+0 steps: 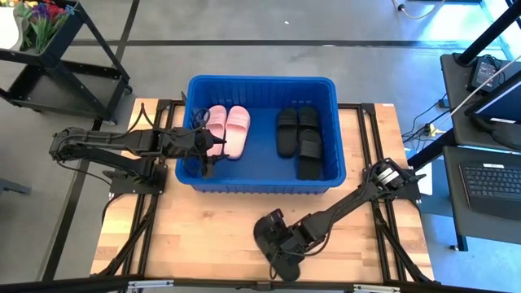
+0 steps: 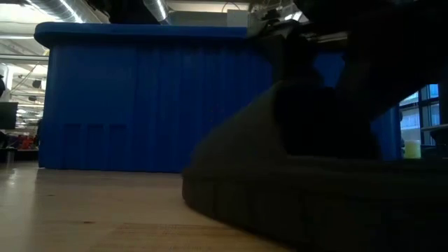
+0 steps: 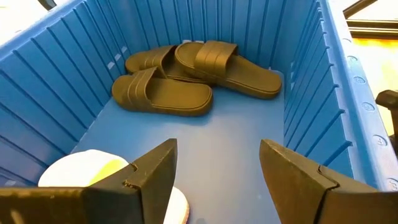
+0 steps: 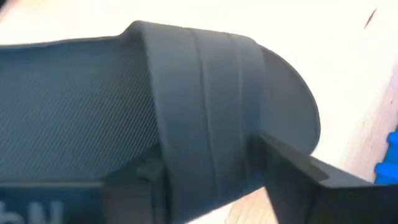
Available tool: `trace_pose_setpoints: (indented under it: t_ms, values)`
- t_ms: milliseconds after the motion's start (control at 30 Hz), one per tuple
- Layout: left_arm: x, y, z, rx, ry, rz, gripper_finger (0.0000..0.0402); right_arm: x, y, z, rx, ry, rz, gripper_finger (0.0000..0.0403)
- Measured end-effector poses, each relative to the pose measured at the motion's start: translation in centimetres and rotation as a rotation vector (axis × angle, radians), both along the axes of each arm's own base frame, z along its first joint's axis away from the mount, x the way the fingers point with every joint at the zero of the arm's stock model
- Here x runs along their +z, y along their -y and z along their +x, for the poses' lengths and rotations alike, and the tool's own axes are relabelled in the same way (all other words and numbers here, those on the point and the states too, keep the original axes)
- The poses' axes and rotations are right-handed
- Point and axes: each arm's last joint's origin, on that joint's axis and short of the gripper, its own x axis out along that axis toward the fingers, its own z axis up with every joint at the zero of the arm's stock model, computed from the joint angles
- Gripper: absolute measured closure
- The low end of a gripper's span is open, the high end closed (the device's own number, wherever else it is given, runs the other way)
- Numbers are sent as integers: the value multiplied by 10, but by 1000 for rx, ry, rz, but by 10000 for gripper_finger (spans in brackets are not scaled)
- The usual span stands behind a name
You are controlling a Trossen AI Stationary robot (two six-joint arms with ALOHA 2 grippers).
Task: Pick and place slides into bin
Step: Put the black slide into the blue container
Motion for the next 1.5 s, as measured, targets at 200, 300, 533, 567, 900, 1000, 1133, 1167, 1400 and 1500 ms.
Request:
trace_pose_setpoints:
  t_ms: [200, 300, 533, 567, 900, 1000, 1133, 1167, 1400, 1500]
  values:
    - [0, 0, 0, 0, 0, 0, 178, 0, 1, -1, -51, -13, 12, 312]
    - [0, 0, 0, 0, 0, 0, 178, 4, 2, -2, -94, -30, 24, 368]
    - [0, 0, 0, 1, 1, 0, 178, 32, 8, -2, -154, -175, 115, 380]
    - [0, 0, 0, 1, 1, 0, 178, 40, 8, -1, -154, -188, 157, 382]
    - [1, 0, 0, 0, 5, 3, 178, 150, 34, 33, -113, -79, 528, 387]
    - [1, 0, 0, 0, 5, 3, 178, 187, 49, 35, -127, 36, 495, 387]
    - [1, 0, 0, 0, 4, 3, 178, 232, 73, 31, -228, 210, 368, 388]
    - [0, 0, 0, 0, 3, 3, 178, 241, 81, 28, -291, 240, 310, 388]
    - [0, 0, 0, 1, 4, 3, 178, 258, 142, -6, -828, 450, -204, 388]
    - [1, -1, 0, 10, 5, 7, 178, 251, 162, -12, -950, 461, -373, 388]
